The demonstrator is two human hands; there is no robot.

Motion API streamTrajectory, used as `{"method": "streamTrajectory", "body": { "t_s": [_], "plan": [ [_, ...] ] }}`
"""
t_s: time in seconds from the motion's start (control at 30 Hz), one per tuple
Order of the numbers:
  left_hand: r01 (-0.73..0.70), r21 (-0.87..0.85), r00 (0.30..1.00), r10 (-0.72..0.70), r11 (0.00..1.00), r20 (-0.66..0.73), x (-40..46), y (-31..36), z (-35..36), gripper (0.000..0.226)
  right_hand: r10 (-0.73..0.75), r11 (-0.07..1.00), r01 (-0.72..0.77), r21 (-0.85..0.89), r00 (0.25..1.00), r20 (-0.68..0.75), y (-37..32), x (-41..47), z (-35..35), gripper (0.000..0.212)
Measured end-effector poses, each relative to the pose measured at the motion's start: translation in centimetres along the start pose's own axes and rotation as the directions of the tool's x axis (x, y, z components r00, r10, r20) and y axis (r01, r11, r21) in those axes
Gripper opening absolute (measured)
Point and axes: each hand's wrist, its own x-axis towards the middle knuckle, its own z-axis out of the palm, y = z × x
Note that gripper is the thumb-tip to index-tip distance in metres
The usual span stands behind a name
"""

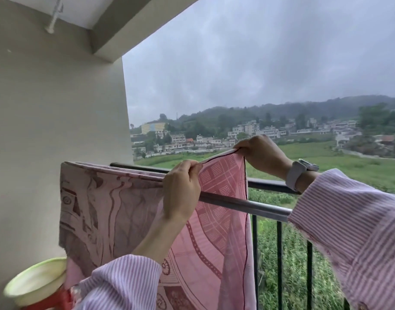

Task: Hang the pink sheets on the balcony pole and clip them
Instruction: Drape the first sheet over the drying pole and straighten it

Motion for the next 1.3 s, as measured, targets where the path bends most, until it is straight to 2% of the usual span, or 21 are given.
{"method": "streamTrajectory", "body": {
  "t_s": [0.1,0.17,0.27,0.33,0.43,0.5,0.57,0.67,0.77,0.83,0.87,1.0,1.07,1.17,1.23,1.3],
  "plan": [
    [-0.027,-0.034,1.000,0.027,0.999,0.015,-1.0,5.3,2.9,0.014,0.026,0.999,-0.025,-0.044,1.000,0.013,3.1,-2.8,-4.2,0.023],
    [-0.061,-0.074,0.997,0.064,0.995,0.037,-1.7,9.4,5.1,0.014,0.040,0.997,-0.042,-0.064,0.999,-0.026,5.3,-4.7,-7.6,0.023],
    [-0.093,-0.154,0.991,0.106,0.984,0.079,-2.6,15.3,8.2,0.015,0.087,0.995,-0.091,-0.041,0.993,-0.085,8.2,-7.1,-12.7,0.023],
    [-0.088,-0.194,0.987,0.113,0.977,0.118,-3.1,18.4,9.8,0.016,0.119,0.993,-0.120,-0.014,0.990,-0.070,9.9,-8.2,-15.3,0.023],
    [-0.052,-0.198,0.970,0.097,0.979,0.222,-4.5,20.5,11.3,0.017,0.186,0.983,-0.183,-0.032,0.973,0.134,12.2,-9.9,-17.4,0.018],
    [-0.004,-0.145,0.939,0.054,0.989,0.340,-5.7,19.8,11.7,0.015,0.236,0.972,-0.219,-0.089,0.910,0.341,12.8,-11.4,-17.4,0.013],
    [0.043,-0.105,0.923,0.001,0.993,0.384,-7.2,18.6,11.5,0.012,0.264,0.964,-0.239,-0.114,0.847,0.462,12.5,-12.4,-16.7,0.014],
    [0.051,-0.144,0.959,-0.008,0.988,0.285,-9.7,17.2,10.4,0.019,0.256,0.967,-0.221,-0.129,0.814,0.521,10.5,-13.3,-15.7,0.022],
    [0.026,-0.183,0.989,0.001,0.983,0.145,-12.4,14.6,9.0,0.044,0.172,0.985,-0.135,-0.107,0.804,0.569,6.5,-14.6,-14.6,0.030],
    [0.059,-0.161,0.993,-0.041,0.985,0.113,-14.3,11.8,8.5,0.059,0.099,0.994,-0.056,-0.094,0.828,0.552,3.8,-15.7,-13.2,0.034],
    [0.082,-0.097,0.991,-0.071,0.992,0.114,-15.1,10.3,8.5,0.063,0.075,0.994,-0.019,-0.109,0.840,0.538,2.7,-16.3,-12.3,0.036],
    [0.291,0.153,0.942,-0.311,0.944,0.127,-15.6,6.3,8.1,0.082,0.049,0.922,0.130,-0.366,0.896,0.442,0.3,-17.7,-8.1,0.052],
    [0.357,0.163,0.906,-0.383,0.920,0.178,-14.8,5.2,7.8,0.066,0.040,0.871,0.133,-0.472,0.941,0.337,0.2,-18.0,-6.6,0.054],
    [0.291,0.074,0.935,-0.300,0.954,0.189,-14.7,3.9,6.8,0.023,0.001,0.844,0.095,-0.528,0.984,0.178,0.1,-18.6,-5.2,0.047],
    [0.201,0.029,0.965,-0.203,0.979,0.164,-15.4,3.1,5.7,0.016,-0.125,0.806,0.156,-0.571,0.988,0.093,0.4,-19.0,-4.2,0.047],
    [0.145,-0.011,0.982,-0.142,0.989,0.126,-15.8,2.9,4.1,0.014,-0.235,0.780,0.237,-0.579,0.969,0.079,0.3,-19.2,-2.9,0.051]
  ]
}}
